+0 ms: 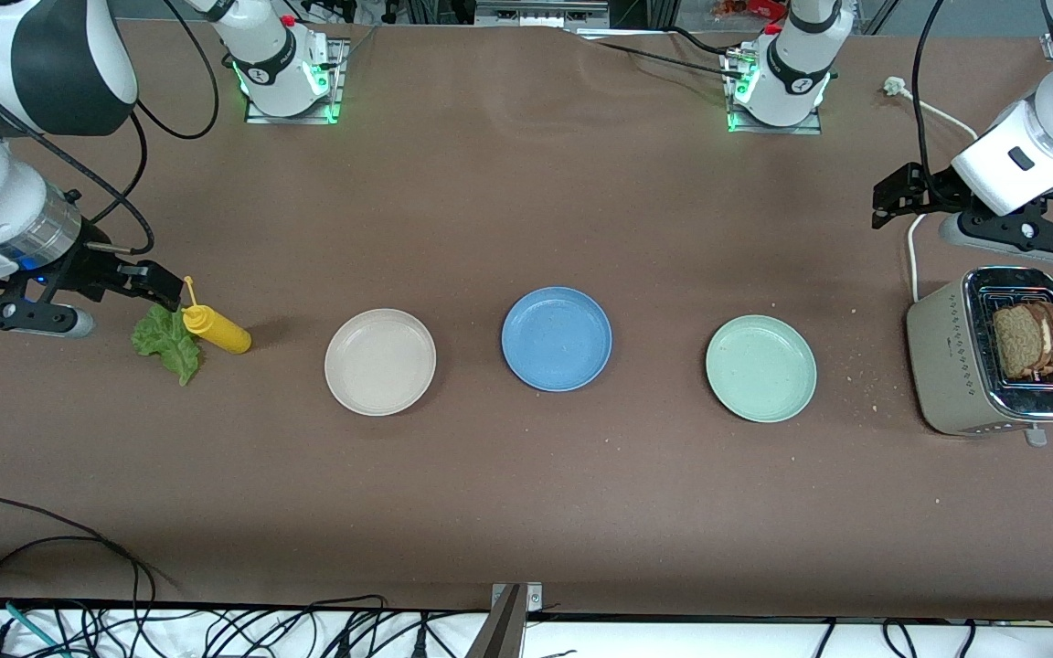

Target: Make sandwich in blue plate with both arms

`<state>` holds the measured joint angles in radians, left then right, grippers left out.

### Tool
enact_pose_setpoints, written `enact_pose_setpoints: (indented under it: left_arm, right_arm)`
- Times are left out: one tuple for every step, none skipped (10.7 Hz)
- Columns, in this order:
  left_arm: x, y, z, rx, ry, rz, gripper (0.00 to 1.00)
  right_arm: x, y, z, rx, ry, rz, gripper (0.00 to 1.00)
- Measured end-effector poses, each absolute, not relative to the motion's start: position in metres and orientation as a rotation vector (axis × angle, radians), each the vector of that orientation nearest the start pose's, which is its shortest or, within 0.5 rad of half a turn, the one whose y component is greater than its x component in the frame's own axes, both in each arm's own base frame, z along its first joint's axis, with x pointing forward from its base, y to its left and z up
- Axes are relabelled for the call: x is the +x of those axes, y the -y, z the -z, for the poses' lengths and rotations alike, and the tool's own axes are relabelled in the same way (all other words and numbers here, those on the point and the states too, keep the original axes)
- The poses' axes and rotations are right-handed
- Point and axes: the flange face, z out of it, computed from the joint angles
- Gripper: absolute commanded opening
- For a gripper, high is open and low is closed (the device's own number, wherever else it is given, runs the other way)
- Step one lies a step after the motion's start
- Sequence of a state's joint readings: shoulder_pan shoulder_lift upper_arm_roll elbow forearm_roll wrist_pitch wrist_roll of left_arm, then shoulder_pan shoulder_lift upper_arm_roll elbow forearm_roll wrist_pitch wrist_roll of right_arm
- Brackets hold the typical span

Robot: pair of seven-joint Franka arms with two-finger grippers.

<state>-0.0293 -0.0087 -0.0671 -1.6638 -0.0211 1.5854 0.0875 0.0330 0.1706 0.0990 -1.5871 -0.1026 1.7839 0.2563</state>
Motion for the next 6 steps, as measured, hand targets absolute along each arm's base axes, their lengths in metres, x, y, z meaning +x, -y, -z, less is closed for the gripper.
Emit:
enact_pose_setpoints:
  left_arm:
    - [0.5469,0.0553,-0.5868,-3.147,-0.288,-0.11,1.0]
    - [0.5469,0.0553,-0.5868,-3.147,-0.289,-0.11,1.0]
    - [0.5469,0.0553,-0.5868,-3.147,-0.288,-0.11,1.0]
    - [0.5472,0.0553,-0.5882,-3.147,-0.289,-0.105,1.0]
    - [0.5476,0.0554,-0.5902,-3.147,-0.289,-0.098,1.0]
    - [0.5481,0.0554,-0.5906,-3.147,-0.289,-0.097,1.0]
  right_arm:
    - [0.6145,-0.0684,-0.5359,-3.214,-0.17,0.068,1.0]
    - [0.6145,-0.0684,-0.5354,-3.214,-0.17,0.066,1.0]
    - [0.6143,-0.0683,-0.5346,-3.214,-0.17,0.064,1.0]
    - [0.6141,-0.0684,-0.5337,-3.215,-0.169,0.06,1.0]
    - [0.614,-0.0684,-0.5327,-3.215,-0.169,0.057,1.0]
    - [0.6139,-0.0683,-0.5323,-3.215,-0.169,0.056,1.0]
